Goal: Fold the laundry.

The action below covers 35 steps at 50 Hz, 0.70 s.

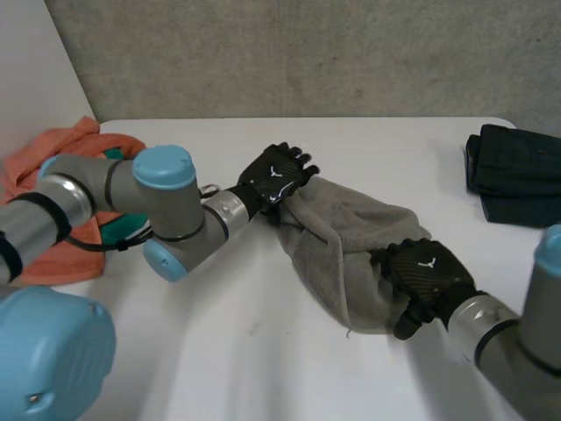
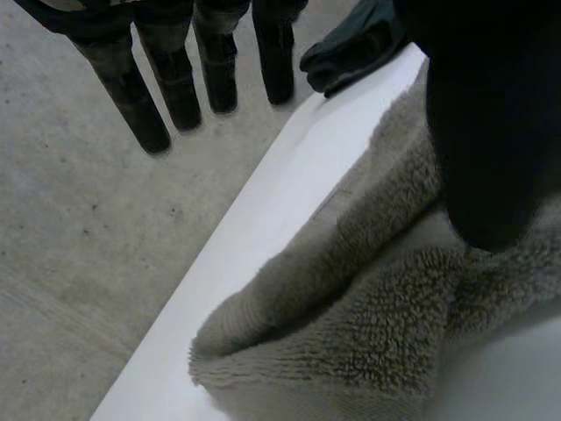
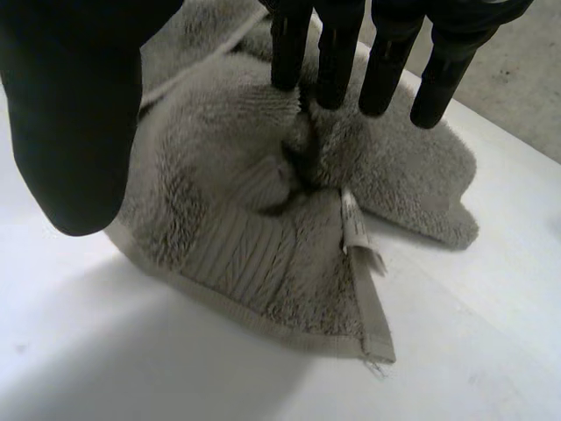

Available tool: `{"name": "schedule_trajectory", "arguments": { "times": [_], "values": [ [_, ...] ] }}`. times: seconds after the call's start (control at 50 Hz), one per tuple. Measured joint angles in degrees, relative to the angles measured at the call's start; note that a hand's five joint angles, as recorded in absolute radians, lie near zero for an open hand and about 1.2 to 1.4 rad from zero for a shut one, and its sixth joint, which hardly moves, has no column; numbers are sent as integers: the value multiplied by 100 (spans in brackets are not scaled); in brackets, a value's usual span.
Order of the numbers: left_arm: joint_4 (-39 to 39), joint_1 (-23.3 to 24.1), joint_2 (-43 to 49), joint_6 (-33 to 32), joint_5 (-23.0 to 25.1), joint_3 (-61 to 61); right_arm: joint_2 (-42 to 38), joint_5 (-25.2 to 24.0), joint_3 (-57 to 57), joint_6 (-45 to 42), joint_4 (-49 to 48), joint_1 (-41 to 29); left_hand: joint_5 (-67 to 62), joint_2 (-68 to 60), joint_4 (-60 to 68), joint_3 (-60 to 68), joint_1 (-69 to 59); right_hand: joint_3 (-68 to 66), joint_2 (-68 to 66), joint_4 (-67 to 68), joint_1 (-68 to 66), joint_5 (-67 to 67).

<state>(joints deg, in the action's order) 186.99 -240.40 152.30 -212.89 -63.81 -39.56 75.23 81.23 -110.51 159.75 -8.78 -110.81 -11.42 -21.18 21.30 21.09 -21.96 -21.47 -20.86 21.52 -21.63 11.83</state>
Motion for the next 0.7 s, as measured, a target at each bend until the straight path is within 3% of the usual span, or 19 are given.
{"name": "schedule_trajectory", "arguments": {
  "times": [0.04,0.08,0.1,0.14,0.28,0.48,0.6,0.7],
  "values": [
    [0,12,132,7,-23,154,-127,96,-8,-63,-111,-49,-374,-461,378,377,-503,-84,-18,87,-105,92],
    [10,26,325,22,-84,372,-326,211,-10,-186,-237,-95,-2751,-2900,2802,2794,-3118,-123,-18,150,-182,159],
    [10,26,325,22,-84,372,-326,211,-10,-186,-237,-95,-2751,-2900,2802,2794,-3118,-123,-18,150,-182,159],
    [47,37,502,36,-228,545,-489,277,6,-299,-346,-104,-4359,-4460,4430,4430,-4456,-522,-499,556,-496,547],
    [223,68,620,41,-671,636,-601,297,61,-383,-836,-86,-4498,-4714,4727,4693,-4456,-4370,-4528,4407,-4239,4329],
    [837,39,-336,198,-1592,627,-598,346,1163,-499,-1299,-20,-4498,-4730,4732,4716,-4456,-4639,-4658,4696,-4256,4474],
    [2000,-74,-1371,891,-2229,563,-590,733,2847,-686,-1331,0,-4498,-4732,4733,4716,-4456,-4639,-4658,4703,-4256,4475],
    [2377,-108,-2019,1513,-2499,174,-554,978,3784,-658,-1282,-43,-4498,-4732,4733,4716,-4456,-4639,-4658,4703,-4256,4503]
  ]
}}
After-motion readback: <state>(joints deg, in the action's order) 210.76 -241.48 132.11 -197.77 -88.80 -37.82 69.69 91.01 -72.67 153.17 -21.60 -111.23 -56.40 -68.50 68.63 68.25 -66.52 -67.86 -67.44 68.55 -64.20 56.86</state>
